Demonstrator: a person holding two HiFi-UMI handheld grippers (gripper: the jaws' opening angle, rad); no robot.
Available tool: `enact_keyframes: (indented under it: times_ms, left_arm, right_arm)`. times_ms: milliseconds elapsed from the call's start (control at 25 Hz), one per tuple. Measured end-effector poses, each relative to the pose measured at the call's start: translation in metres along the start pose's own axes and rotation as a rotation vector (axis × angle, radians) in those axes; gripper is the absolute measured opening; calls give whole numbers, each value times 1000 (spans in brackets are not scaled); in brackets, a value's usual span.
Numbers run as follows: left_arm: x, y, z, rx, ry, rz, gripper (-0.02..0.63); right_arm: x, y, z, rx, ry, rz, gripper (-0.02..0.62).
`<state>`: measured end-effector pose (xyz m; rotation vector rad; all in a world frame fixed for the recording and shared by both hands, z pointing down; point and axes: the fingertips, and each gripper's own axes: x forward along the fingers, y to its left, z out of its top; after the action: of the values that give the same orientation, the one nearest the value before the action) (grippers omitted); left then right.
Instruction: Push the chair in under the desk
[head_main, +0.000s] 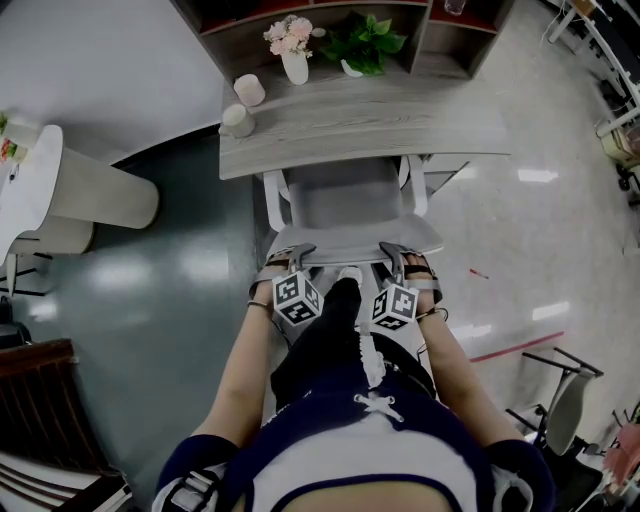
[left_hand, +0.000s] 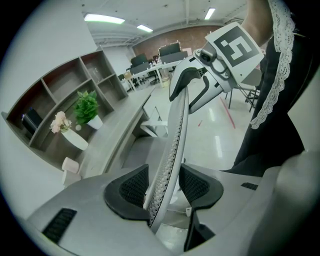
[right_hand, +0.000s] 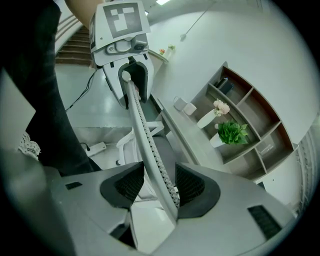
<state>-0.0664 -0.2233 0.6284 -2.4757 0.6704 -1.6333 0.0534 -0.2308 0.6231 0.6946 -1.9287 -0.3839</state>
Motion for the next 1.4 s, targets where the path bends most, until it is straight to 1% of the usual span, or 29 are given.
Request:
enact_keyframes:
  times_ms: [960,1400]
  left_arm:
    - [14,33,9,18,-6,6,183]
    - [21,48,10,26,-10,3,179]
  right_arm:
    - [23,-34,0,5,15,19,169]
    - [34,-46,1,0,11,12,172]
